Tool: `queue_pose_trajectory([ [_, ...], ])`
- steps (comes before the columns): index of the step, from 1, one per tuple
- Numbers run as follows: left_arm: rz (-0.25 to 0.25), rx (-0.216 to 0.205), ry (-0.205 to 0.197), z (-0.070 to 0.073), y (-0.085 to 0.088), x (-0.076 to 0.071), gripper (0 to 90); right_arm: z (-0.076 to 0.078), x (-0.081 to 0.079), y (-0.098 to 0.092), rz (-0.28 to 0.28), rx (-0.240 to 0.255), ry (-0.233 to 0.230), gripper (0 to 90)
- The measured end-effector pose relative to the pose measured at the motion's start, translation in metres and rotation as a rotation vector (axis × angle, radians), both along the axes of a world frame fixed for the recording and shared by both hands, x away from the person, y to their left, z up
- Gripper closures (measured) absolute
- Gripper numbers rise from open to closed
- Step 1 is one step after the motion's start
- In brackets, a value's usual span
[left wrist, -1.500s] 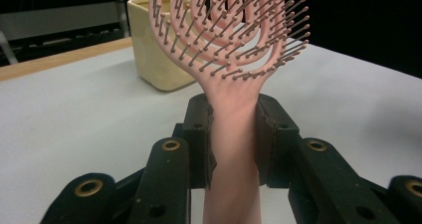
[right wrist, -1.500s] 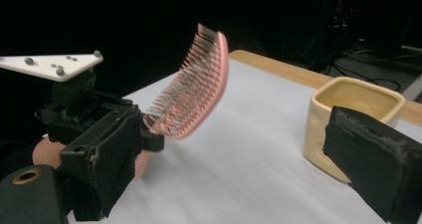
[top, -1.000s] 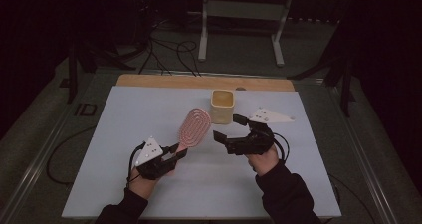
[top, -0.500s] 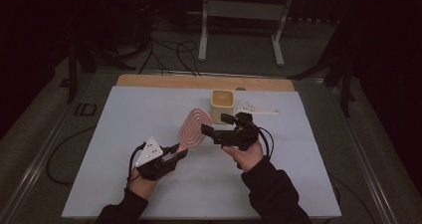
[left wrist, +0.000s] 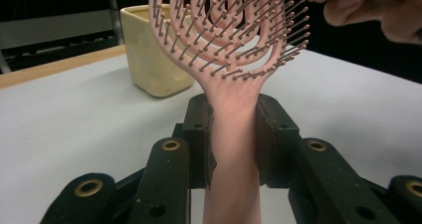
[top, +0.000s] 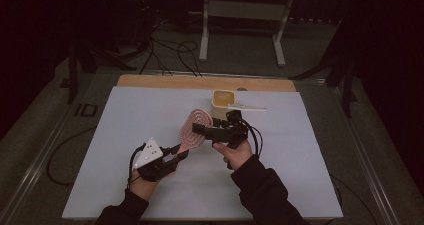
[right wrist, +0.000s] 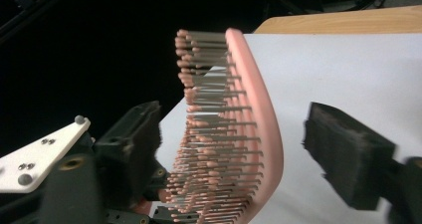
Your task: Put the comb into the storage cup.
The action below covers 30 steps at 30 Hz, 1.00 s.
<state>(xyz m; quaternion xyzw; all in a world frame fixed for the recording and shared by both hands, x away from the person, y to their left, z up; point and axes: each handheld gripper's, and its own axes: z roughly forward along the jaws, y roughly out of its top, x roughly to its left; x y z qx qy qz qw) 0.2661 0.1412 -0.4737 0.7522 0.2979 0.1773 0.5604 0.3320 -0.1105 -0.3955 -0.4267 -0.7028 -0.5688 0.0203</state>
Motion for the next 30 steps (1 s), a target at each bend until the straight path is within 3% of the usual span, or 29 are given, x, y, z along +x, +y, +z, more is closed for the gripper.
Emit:
queue_pose_trajectory([
  [16, -0.023, -0.007, 0.002, -0.001, 0.000, 0.000, 71.3, -0.012, -0.001, 0.016, 0.044, 0.010, 0.047, 56.0],
  [22, -0.032, -0.016, 0.020, -0.003, 0.000, 0.002, 71.0, -0.012, 0.000, 0.016, 0.060, 0.025, 0.055, 62.3],
  [30, -0.043, -0.017, 0.033, -0.004, -0.001, 0.003, 70.9, -0.009, -0.003, 0.017, 0.092, 0.004, 0.014, 64.0],
])
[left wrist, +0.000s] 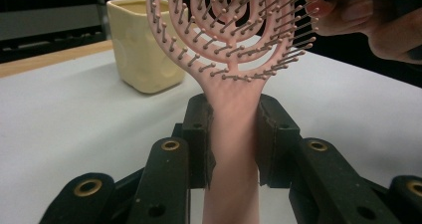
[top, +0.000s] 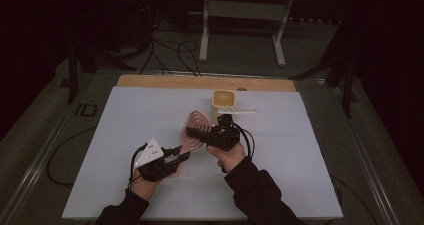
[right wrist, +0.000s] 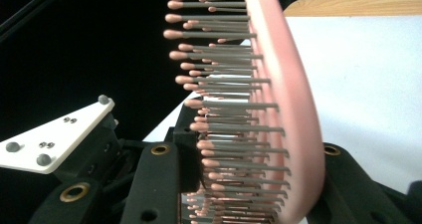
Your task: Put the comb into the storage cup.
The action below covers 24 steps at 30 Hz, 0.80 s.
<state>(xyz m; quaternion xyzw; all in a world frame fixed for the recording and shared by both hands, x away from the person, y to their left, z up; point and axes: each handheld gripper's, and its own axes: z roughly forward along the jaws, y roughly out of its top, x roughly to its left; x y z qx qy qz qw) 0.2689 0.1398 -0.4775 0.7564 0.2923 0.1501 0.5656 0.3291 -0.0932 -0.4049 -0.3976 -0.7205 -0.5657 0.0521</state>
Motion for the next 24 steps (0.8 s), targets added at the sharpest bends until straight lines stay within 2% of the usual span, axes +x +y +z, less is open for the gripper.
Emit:
queue_pose_trajectory([
  [5, -0.011, -0.026, 0.020, 0.000, 0.000, 0.001, 69.8, -0.001, -0.001, 0.000, -0.001, 0.007, -0.016, 64.1],
  [8, -0.005, -0.046, 0.037, 0.001, 0.001, 0.001, 56.3, 0.000, -0.002, 0.000, 0.001, 0.016, -0.042, 64.1],
  [13, -0.006, -0.037, 0.055, 0.002, 0.002, 0.002, 44.3, 0.005, -0.003, -0.001, 0.002, 0.015, -0.088, 64.2],
  [14, -0.010, -0.035, 0.057, 0.002, 0.002, 0.002, 44.2, 0.006, -0.003, -0.002, 0.002, 0.013, -0.089, 64.2],
  [18, 0.008, -0.016, 0.049, 0.002, 0.001, 0.001, 34.2, 0.007, -0.002, -0.003, 0.003, 0.002, -0.111, 64.2],
  [23, 0.016, 0.001, 0.072, 0.001, 0.002, 0.003, 28.3, 0.009, -0.001, -0.005, -0.002, -0.005, -0.121, 64.1],
  [24, -0.005, 0.008, 0.081, 0.001, 0.003, 0.004, 25.4, 0.009, -0.001, -0.005, -0.001, -0.002, -0.122, 64.2],
])
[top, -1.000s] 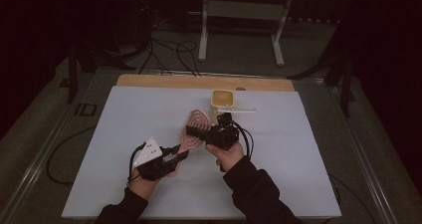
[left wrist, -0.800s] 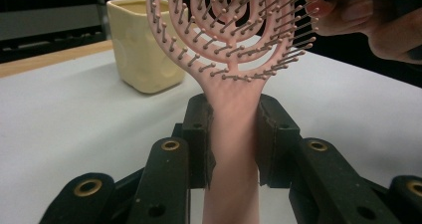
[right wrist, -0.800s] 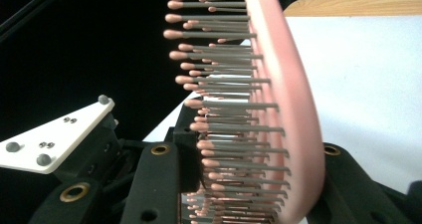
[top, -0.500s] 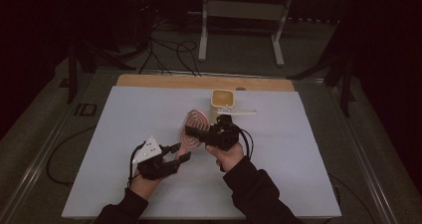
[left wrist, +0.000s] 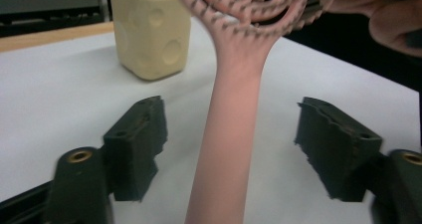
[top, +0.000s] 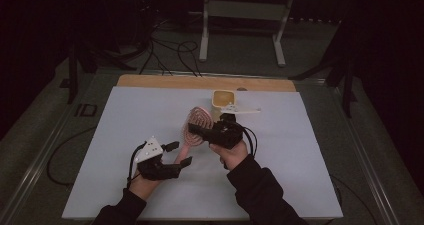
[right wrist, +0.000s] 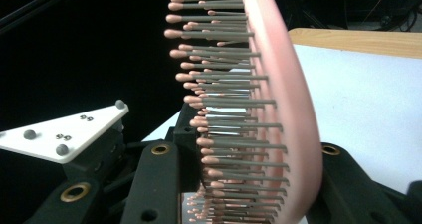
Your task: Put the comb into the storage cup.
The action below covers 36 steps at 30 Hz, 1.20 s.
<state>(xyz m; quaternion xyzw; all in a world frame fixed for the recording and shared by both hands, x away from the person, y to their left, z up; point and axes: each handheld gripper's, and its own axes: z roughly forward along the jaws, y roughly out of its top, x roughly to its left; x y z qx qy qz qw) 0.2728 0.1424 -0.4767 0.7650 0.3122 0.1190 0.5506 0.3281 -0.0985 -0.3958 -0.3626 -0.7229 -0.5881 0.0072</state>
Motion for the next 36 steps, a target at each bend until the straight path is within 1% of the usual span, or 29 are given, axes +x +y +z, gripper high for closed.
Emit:
queue_pose_trajectory([
  [1, -0.003, 0.008, 0.005, 0.000, -0.001, 0.000, 21.3, 0.001, 0.000, -0.001, -0.002, 0.002, -0.002, 64.1],
  [2, -0.017, 0.017, 0.008, -0.001, 0.000, 0.000, 19.9, 0.001, 0.001, -0.001, -0.003, -0.001, -0.006, 64.2],
  [3, -0.030, 0.016, 0.018, -0.001, -0.001, 0.001, 16.9, 0.002, 0.001, -0.002, -0.006, -0.001, -0.006, 64.1],
  [6, -0.037, 0.044, 0.038, -0.003, -0.003, 0.002, 14.5, 0.004, 0.002, -0.004, -0.004, -0.001, -0.013, 64.1],
  [7, -0.040, 0.053, 0.047, -0.004, -0.004, 0.002, 10.9, 0.005, 0.002, -0.005, -0.003, 0.000, -0.013, 64.2],
  [9, -0.061, 0.056, 0.055, -0.005, -0.005, 0.002, 6.9, 0.006, 0.003, -0.006, -0.001, -0.001, -0.014, 64.2],
  [11, -0.080, 0.060, 0.055, -0.006, -0.005, 0.002, 0.8, 0.007, 0.003, -0.006, 0.002, -0.011, -0.027, 64.2],
  [14, -0.082, 0.062, 0.043, -0.005, -0.005, 0.003, 0.2, 0.010, 0.003, -0.007, 0.004, -0.018, -0.036, 64.1],
  [17, -0.081, 0.052, 0.049, -0.004, -0.004, 0.006, 0.2, 0.013, 0.004, -0.009, 0.001, -0.022, -0.040, 64.2],
  [19, -0.081, 0.053, 0.051, -0.004, -0.003, 0.006, 0.2, 0.016, 0.005, -0.011, -0.003, -0.032, -0.054, 64.2],
  [21, -0.084, 0.072, 0.061, -0.004, -0.001, 0.005, 0.1, 0.019, 0.005, -0.013, -0.004, -0.034, -0.063, 64.2],
  [23, -0.079, 0.088, 0.056, -0.004, 0.001, 0.003, 0.1, 0.023, 0.005, -0.016, -0.007, -0.035, -0.069, 64.1],
  [24, -0.076, 0.097, 0.048, -0.004, 0.003, 0.002, 0.1, 0.025, 0.005, -0.017, -0.008, -0.034, -0.071, 64.2],
  [25, -0.077, 0.099, 0.055, -0.003, 0.005, 0.001, 0.1, 0.026, 0.006, -0.019, -0.010, -0.034, -0.075, 64.2],
  [30, -0.075, 0.105, 0.053, 0.001, 0.015, -0.003, 0.1, 0.033, 0.007, -0.024, -0.011, -0.034, -0.090, 64.2],
  [31, -0.076, 0.111, 0.044, 0.001, 0.017, -0.004, 0.1, 0.034, 0.007, -0.025, -0.015, -0.038, -0.097, 64.1],
  [32, -0.078, 0.119, 0.050, 0.001, 0.019, -0.005, 0.1, 0.036, 0.007, -0.026, -0.016, -0.040, -0.099, 64.1],
  [36, -0.077, 0.110, 0.046, 0.001, 0.028, -0.009, 0.2, 0.041, 0.008, -0.029, -0.020, -0.046, -0.111, 64.1],
])
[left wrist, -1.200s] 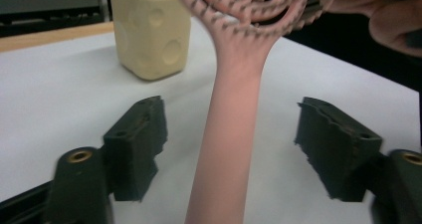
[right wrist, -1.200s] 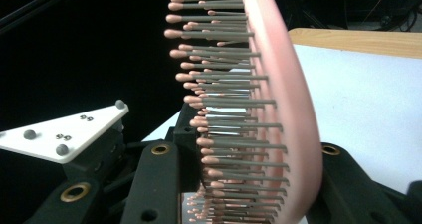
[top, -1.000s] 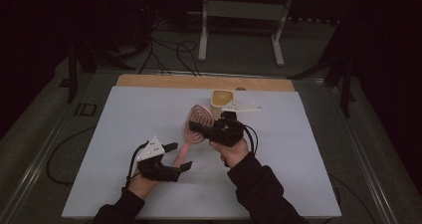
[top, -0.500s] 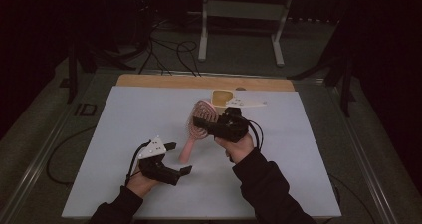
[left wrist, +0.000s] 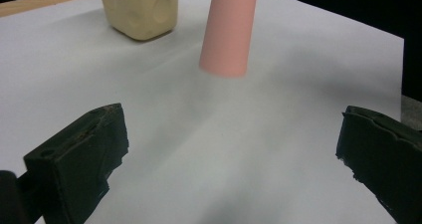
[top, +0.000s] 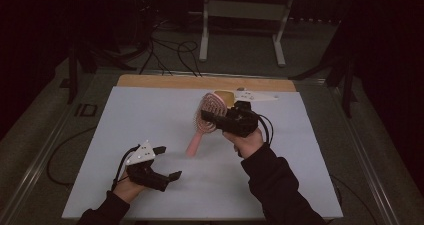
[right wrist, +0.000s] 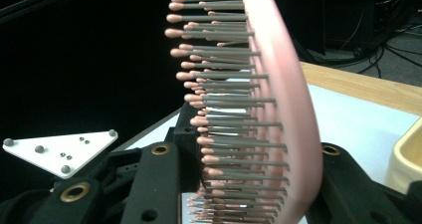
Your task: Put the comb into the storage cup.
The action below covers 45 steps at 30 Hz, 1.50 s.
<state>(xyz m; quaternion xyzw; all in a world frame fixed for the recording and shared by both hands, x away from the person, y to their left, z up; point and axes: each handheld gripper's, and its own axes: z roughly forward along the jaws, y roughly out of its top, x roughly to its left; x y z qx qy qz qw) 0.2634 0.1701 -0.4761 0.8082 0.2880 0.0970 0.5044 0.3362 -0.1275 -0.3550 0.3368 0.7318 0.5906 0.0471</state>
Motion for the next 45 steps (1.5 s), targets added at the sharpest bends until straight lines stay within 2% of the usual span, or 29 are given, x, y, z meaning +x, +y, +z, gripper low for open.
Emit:
queue_pose_trajectory([
  [7, 0.012, -0.014, -0.004, -0.005, 0.014, -0.006, 0.2, 0.008, 0.002, -0.006, -0.004, -0.006, -0.015, 64.2],
  [12, 0.020, -0.044, -0.019, -0.008, 0.023, -0.009, 0.2, 0.014, 0.003, -0.010, -0.014, -0.006, -0.029, 64.1],
  [18, 0.055, -0.040, -0.044, -0.011, 0.032, -0.013, 0.2, 0.023, 0.005, -0.016, -0.027, -0.001, -0.048, 64.1],
  [22, 0.060, -0.030, -0.059, -0.012, 0.035, -0.014, 0.3, 0.031, 0.008, -0.022, -0.042, -0.001, -0.063, 64.1],
  [24, 0.052, -0.026, -0.054, -0.012, 0.036, -0.015, 0.3, 0.034, 0.009, -0.024, -0.047, -0.003, -0.073, 64.1],
  [32, 0.079, -0.008, -0.055, -0.012, 0.039, -0.017, 0.3, 0.048, 0.015, -0.036, -0.078, 0.011, -0.097, 64.1],
  [45, 0.100, -0.019, -0.073, -0.014, 0.043, -0.019, 0.3, 0.064, 0.029, -0.047, -0.129, 0.008, -0.130, 64.2],
])
